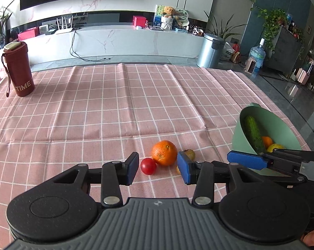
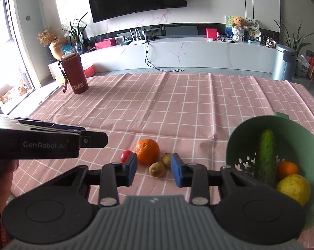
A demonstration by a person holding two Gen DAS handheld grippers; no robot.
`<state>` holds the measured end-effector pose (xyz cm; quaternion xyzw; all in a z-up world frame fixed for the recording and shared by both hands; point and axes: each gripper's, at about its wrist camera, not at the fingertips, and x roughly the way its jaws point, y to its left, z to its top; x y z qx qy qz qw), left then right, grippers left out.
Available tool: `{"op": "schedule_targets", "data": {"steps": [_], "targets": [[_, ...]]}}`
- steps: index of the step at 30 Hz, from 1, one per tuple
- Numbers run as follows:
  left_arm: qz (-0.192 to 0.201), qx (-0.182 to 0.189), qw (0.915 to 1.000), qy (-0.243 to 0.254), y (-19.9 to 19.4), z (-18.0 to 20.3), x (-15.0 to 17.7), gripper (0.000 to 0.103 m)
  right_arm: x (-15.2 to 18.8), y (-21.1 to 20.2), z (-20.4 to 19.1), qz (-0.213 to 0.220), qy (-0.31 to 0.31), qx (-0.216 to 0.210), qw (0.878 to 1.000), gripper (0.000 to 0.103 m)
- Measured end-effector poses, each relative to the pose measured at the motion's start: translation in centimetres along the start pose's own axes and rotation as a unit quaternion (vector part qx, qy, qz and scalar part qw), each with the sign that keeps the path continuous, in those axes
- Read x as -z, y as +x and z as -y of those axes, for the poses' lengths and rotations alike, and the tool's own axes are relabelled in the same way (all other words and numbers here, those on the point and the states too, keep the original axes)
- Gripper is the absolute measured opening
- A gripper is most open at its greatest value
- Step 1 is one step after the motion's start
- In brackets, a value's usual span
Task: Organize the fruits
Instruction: 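Withdraw both grippers from the colander toward the remaining fruits, then grasp the red cherry tomato with the left gripper while the right gripper grasps a brown fruit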
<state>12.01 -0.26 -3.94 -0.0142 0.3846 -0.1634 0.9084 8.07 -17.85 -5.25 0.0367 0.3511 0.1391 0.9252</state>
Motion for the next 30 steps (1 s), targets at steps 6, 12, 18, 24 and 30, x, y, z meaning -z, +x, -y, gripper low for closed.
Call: {"op": "schedule_targets", "data": {"steps": [6,12,18,24,30], "targets": [[-0.005,0.013,0.9999,0.004,1.6,-0.9,1.2,0.045,0.6,2.5,-0.4,-0.032,0.008,0.000,0.999,0.031],[-0.016,0.031,0.9991,-0.023,3.4,-2.1,1.5,0.038,0.5,4.4,-0.2,-0.048,0.014,0.005,0.999,0.030],[-0.036,0.041,0.9972,-0.051,5.2,-3.3,1.8,0.037,0.4,6.5,0.1,-0.064,0.021,0.001,0.998,0.029],[-0.050,0.045,0.9955,-0.066,6.5,-4.0,1.9,0.037,0.6,7.9,0.0,-0.079,0.020,0.004,0.997,0.029],[-0.052,0.058,0.9945,-0.070,7.4,-3.7,1.8,0.037,0.5,9.1,0.3,-0.087,0.034,0.004,0.996,0.029]]}}
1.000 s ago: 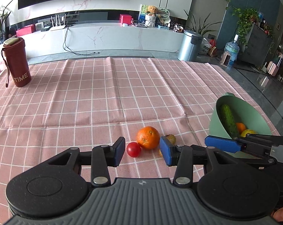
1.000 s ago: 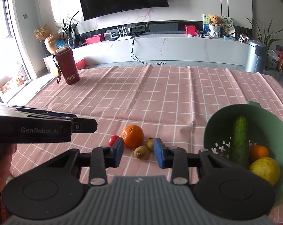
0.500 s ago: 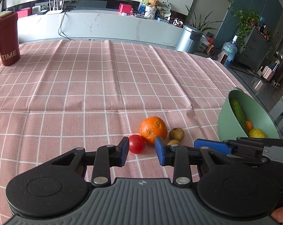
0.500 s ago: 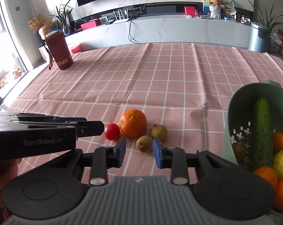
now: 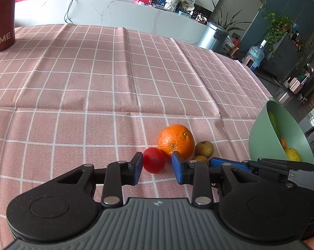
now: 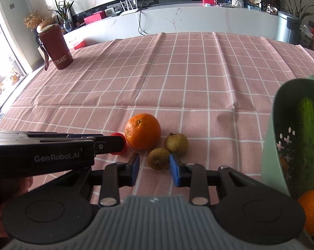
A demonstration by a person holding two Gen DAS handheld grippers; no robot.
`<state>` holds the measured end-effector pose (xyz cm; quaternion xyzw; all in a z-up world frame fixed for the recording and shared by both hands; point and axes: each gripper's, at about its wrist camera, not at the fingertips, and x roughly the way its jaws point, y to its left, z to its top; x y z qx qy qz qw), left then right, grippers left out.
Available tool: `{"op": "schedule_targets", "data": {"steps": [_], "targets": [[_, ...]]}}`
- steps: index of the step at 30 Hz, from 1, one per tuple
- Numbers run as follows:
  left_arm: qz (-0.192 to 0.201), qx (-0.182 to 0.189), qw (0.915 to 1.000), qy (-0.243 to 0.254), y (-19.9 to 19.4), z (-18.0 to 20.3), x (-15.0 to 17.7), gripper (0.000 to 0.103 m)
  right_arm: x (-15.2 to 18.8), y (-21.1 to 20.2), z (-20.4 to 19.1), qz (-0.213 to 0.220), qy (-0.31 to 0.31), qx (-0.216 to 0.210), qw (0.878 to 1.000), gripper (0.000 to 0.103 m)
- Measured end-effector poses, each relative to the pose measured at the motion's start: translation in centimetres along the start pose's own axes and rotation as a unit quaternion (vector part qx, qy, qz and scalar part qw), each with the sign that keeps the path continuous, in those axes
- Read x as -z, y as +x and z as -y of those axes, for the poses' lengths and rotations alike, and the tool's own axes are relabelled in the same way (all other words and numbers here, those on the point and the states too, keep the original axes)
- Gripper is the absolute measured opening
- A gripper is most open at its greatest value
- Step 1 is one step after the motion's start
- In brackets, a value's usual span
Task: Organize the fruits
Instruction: 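Grasp the red cherry tomato with the left gripper while the right gripper grasps a brown fruit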
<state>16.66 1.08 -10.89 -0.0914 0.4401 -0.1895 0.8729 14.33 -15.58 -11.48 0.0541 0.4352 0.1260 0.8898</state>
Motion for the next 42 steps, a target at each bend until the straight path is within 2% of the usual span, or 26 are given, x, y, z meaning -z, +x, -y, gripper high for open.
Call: {"op": "schedule_targets", "data": {"steps": [9,19,20,22,26,34,42], "targets": [[-0.005,0.005,1.0000,0.002,0.6,-0.3,-0.2,0.037,-0.2,0.9,0.1,-0.012,0.010,0.004,1.000,0.029],[-0.009,0.003,0.9999,0.008,0.7,-0.3,-0.1,0.038,-0.1,1.2,0.2,-0.021,0.010,0.007,1.000,0.023],[-0.008,0.003,0.9999,0.009,0.7,-0.3,-0.1,0.037,-0.1,1.2,0.2,-0.021,0.010,0.007,1.000,0.022],[-0.008,-0.003,0.9999,0.015,0.8,-0.1,-0.1,0.029,-0.1,1.2,0.1,-0.021,0.008,0.008,1.000,0.022],[0.003,-0.016,0.9995,0.026,0.4,0.1,0.1,0.028,0.0,1.1,-0.1,-0.022,0.001,0.011,1.000,0.022],[0.031,-0.032,0.9978,0.048,-2.6,1.5,1.0,0.028,0.2,-0.4,0.2,-0.004,0.009,0.006,1.000,0.022],[0.051,-0.055,0.9958,0.051,-6.3,3.5,1.5,0.028,0.8,-4.2,-1.0,0.033,-0.018,-0.005,0.999,0.022]]}}
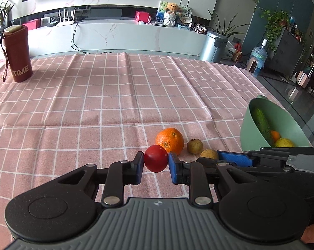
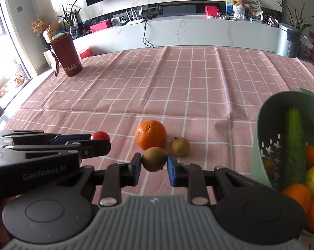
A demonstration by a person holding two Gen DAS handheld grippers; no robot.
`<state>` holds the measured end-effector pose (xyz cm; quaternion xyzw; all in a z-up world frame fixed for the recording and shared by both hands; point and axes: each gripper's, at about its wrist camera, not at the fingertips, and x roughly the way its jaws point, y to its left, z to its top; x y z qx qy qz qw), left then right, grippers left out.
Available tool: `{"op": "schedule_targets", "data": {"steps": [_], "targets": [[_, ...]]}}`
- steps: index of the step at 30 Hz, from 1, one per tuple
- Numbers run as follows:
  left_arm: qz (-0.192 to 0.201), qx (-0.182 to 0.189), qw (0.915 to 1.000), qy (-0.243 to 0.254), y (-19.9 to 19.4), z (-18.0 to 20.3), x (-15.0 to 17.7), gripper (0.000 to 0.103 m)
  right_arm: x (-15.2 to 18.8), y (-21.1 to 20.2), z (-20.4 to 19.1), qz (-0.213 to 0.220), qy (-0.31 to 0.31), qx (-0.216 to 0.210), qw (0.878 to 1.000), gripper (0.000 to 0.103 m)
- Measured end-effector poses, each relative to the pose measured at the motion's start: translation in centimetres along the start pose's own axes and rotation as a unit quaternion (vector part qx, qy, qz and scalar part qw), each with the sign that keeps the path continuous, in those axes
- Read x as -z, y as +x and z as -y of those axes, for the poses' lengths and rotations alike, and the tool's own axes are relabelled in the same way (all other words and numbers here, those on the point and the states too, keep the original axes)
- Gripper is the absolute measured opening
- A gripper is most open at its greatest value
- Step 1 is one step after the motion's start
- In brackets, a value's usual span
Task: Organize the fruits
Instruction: 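Grasp the red cherry tomato with the left gripper while the right gripper grasps a brown fruit, then carry the tomato and brown fruit over the colander and open both grippers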
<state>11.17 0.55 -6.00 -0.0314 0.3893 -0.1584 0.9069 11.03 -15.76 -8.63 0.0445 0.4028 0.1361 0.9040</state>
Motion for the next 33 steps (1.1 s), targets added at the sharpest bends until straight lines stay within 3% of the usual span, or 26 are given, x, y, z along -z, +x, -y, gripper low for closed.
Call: {"op": "schedule_targets", "data": {"steps": [17,33], "targets": [[0.040,0.019,0.9979,0.048,-5.9,6.6,-0.6,0.028,1.5,-10.0,0.5,0.047,-0.035,0.001,0.998,0.022],[0.041,0.068,0.9934,0.083,-4.4,12.2,-2.5,0.028,0.2,-15.5,7.0,0.062,-0.095,0.075,0.991,0.022]]}}
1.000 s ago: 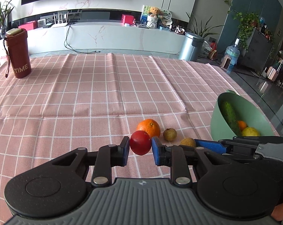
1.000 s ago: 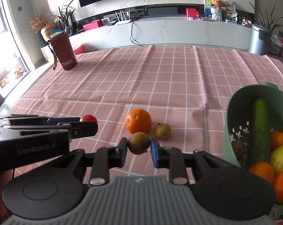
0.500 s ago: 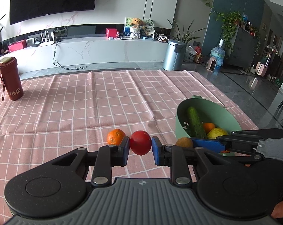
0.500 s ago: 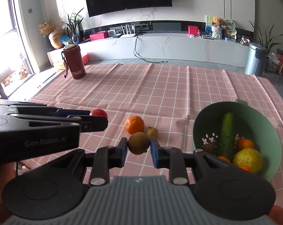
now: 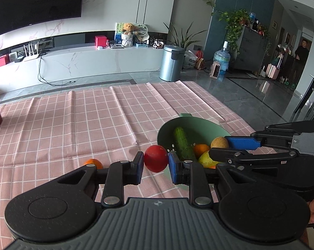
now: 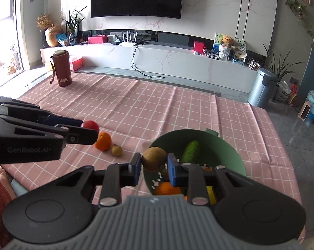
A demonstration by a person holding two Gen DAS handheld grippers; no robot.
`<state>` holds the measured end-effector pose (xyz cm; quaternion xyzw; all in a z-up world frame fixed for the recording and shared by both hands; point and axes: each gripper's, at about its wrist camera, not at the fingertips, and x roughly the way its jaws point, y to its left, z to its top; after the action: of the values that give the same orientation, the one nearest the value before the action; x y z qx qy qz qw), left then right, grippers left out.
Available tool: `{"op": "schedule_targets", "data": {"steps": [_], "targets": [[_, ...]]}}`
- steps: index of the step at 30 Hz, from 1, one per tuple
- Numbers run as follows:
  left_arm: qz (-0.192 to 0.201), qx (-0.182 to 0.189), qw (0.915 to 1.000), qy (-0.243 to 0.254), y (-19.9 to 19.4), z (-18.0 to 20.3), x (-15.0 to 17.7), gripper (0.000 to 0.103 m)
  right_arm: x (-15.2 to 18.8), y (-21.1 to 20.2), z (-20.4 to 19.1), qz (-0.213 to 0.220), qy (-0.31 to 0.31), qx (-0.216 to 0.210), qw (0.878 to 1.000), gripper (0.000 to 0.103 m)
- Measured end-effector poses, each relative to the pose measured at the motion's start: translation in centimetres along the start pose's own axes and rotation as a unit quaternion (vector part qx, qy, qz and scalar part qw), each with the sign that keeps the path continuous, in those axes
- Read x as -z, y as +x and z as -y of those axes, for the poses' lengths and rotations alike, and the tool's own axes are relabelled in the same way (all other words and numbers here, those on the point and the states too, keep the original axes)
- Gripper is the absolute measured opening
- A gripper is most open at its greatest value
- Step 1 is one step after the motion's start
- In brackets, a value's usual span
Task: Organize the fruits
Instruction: 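Carry the tomato and brown fruit over the colander and open both grippers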
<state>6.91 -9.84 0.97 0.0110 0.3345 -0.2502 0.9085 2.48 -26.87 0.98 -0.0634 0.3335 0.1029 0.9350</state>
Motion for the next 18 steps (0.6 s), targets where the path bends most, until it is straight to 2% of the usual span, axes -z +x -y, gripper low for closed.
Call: {"op": "schedule_targets", "data": {"steps": [10,18], "targets": [[-0.039,0.049,0.9980,0.005,5.0,1.5,-1.3,0.028,0.4,2.1,5.2,-0.047,-0.013,0.024,0.999,0.022],[-0.103,0.044,0.9932,0.034,10.1,3.0,-1.2,0.028,0.0,6.2,7.4,-0.087,-0.008,-0.016,0.996,0.022]]}}
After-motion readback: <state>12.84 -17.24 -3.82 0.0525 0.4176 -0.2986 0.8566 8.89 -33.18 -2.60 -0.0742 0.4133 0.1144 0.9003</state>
